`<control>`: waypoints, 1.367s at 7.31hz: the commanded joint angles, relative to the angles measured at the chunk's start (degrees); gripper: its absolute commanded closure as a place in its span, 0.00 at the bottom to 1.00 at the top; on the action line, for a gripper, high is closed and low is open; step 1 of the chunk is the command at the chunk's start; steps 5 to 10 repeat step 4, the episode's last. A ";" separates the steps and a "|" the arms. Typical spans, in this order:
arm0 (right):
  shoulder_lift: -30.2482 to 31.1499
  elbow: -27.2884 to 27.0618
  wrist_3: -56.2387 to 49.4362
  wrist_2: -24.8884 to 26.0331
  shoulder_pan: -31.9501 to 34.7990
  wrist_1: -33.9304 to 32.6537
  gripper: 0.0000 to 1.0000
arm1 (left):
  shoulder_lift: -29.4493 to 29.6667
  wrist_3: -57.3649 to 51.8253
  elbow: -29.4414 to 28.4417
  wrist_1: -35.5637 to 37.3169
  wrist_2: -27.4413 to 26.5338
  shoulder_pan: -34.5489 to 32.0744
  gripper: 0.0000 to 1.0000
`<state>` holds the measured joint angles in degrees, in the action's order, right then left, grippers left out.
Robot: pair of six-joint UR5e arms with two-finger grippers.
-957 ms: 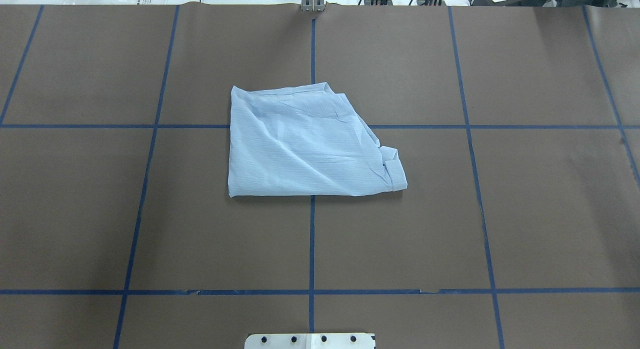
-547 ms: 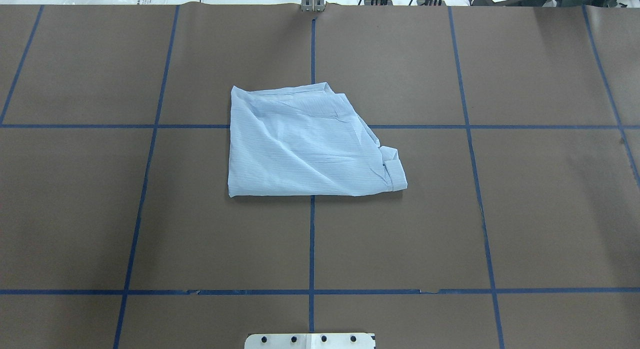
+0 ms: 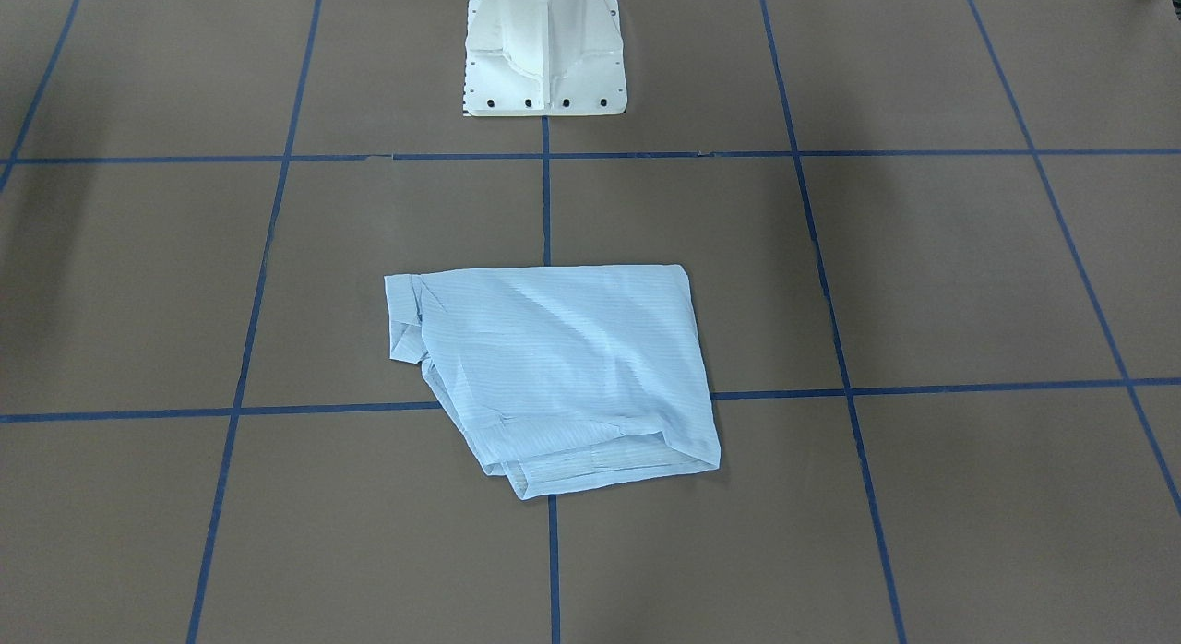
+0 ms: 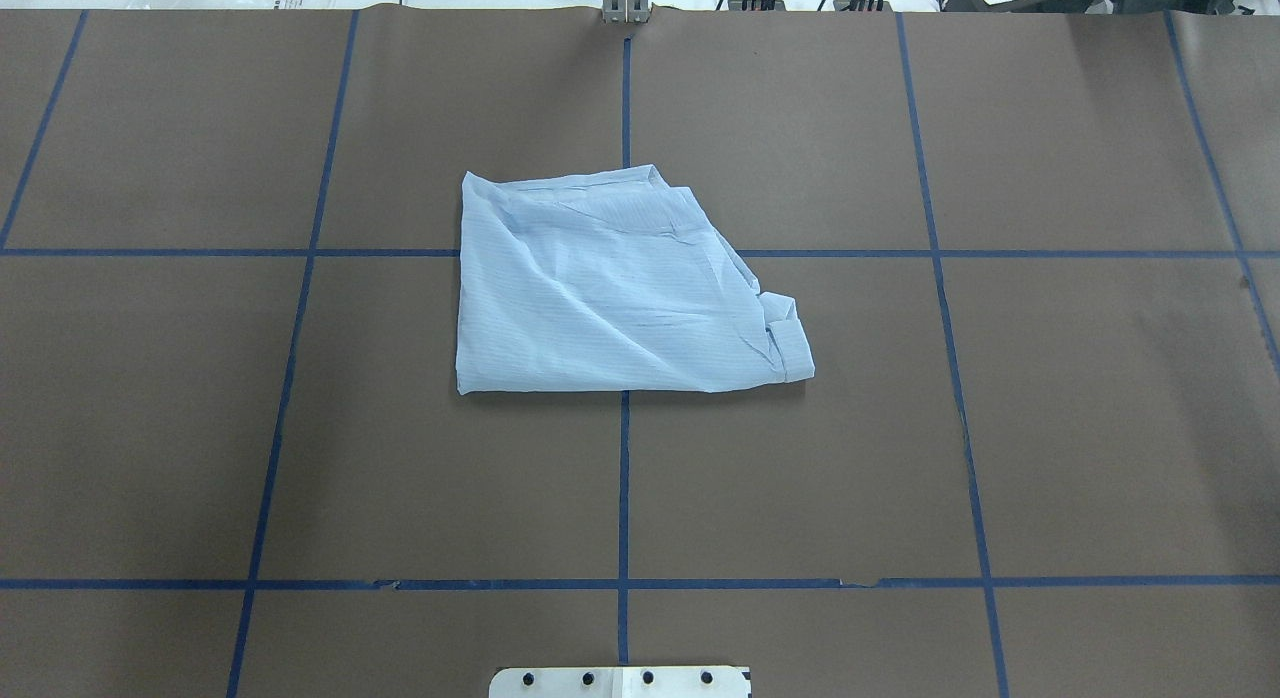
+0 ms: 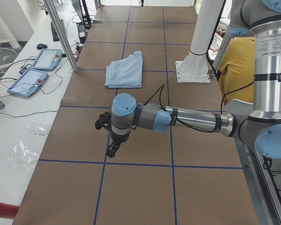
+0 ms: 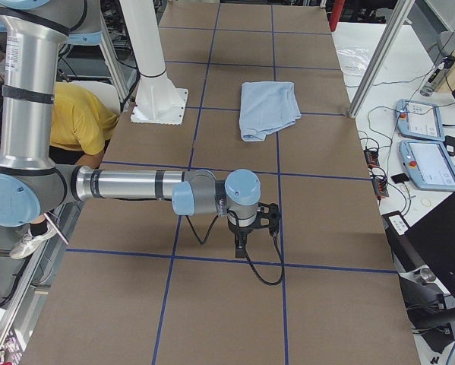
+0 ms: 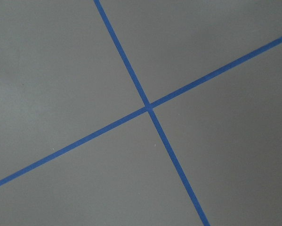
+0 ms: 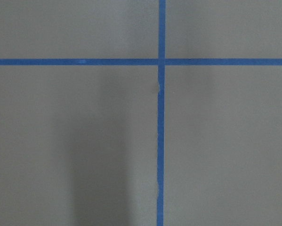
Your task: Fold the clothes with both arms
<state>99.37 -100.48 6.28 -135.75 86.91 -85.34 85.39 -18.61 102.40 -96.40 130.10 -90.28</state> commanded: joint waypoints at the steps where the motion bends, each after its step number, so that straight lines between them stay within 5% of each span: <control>1: -0.23 -0.15 0.22 -0.57 0.01 0.17 0.00 | 0.22 0.06 0.69 -0.11 0.15 -0.07 0.00; 10: -0.41 -0.15 0.58 -0.14 -0.07 0.52 0.00 | -0.13 0.32 1.39 -0.02 -0.02 -0.07 0.00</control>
